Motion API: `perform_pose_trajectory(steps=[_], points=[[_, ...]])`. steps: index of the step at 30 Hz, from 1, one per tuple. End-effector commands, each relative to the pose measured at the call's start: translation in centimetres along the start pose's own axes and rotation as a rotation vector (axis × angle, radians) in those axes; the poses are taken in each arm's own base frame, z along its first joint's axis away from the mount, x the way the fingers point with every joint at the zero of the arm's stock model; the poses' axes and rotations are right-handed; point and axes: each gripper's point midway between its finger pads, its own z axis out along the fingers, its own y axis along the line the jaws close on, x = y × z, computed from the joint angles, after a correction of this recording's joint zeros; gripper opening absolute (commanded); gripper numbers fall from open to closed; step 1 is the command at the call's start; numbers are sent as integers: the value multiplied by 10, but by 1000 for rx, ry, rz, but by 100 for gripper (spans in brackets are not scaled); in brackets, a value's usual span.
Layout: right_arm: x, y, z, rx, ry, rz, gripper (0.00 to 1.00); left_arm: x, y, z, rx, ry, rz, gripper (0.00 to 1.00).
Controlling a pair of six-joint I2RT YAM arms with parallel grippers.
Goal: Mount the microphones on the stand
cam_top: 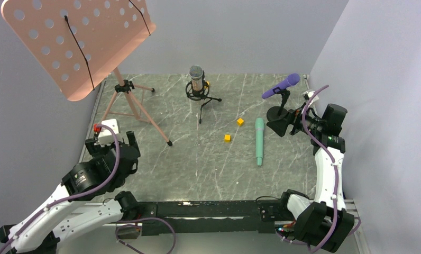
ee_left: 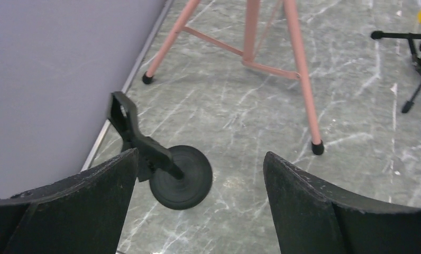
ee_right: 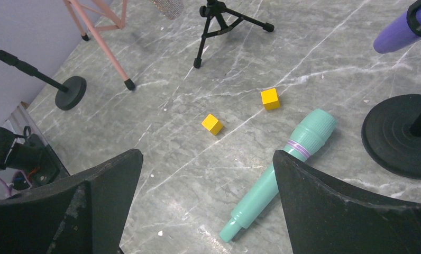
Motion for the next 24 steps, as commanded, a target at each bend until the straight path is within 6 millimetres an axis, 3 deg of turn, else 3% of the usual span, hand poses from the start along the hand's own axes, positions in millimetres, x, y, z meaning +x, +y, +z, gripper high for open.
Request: perform_pose_trajectory(steps=[1, 5, 11, 18, 21, 24], points=[[-3, 0, 1, -16, -13, -55, 100, -7, 30, -3, -143, -9, 5, 90], [-3, 0, 1, -12, -13, -58, 100, -3, 20, 10, -112, 2, -9, 90], [2, 0, 0, -10, -7, -58, 100, -6, 41, 19, -190, -18, -57, 86], [3, -1, 1, -11, -3, -48, 100, -8, 43, 37, -253, -33, -42, 85], [3, 0, 1, -9, -2, -50, 100, -2, 47, 49, -279, 7, -77, 79], [3, -1, 0, -4, -1, -51, 100, 5, 52, 57, -315, 56, -113, 64]])
